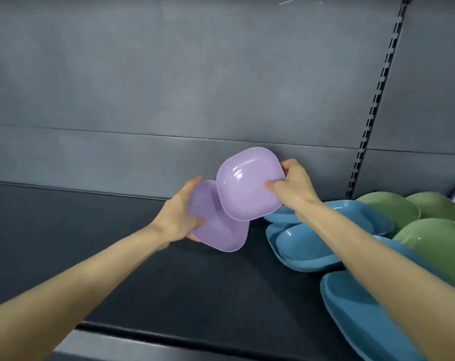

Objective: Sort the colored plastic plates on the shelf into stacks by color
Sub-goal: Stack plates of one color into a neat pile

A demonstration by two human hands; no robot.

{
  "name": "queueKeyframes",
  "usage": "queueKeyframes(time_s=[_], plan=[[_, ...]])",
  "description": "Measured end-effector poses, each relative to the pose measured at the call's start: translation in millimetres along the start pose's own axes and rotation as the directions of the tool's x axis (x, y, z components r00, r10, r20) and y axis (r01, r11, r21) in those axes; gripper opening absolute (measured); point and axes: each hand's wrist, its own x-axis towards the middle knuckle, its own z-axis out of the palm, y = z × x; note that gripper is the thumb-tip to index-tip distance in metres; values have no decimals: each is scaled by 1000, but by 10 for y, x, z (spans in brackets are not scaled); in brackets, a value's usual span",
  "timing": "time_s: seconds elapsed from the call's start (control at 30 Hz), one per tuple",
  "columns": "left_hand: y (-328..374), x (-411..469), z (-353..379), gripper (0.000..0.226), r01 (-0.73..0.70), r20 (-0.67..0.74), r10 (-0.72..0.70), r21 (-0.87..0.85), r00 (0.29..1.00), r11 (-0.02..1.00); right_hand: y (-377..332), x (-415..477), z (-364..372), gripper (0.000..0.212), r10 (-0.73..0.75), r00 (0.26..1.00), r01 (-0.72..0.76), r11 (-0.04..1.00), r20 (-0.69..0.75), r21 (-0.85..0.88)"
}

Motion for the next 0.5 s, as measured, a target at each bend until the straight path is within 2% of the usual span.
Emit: queueKeyframes(time_s=[0.17,0.37,0.43,0.5], plan=[[-254,276,-56,79,54,72,-59,69,996,996,-35,108,82,36,42,998,-39,996,44,-83],[-405,469,-199,67,30,147,-91,375,985,927,-34,96,241,38,101,995,-101,987,-11,-124],[-439,480,-224,72,9,180,-110,486,978,874,-42,80,309,36,119,993,-121,984,-19,-133],[-490,503,-269,87,-52,200,-77,570,977,820,-50,66,390,35,133,991,-136,982,-28,-131]])
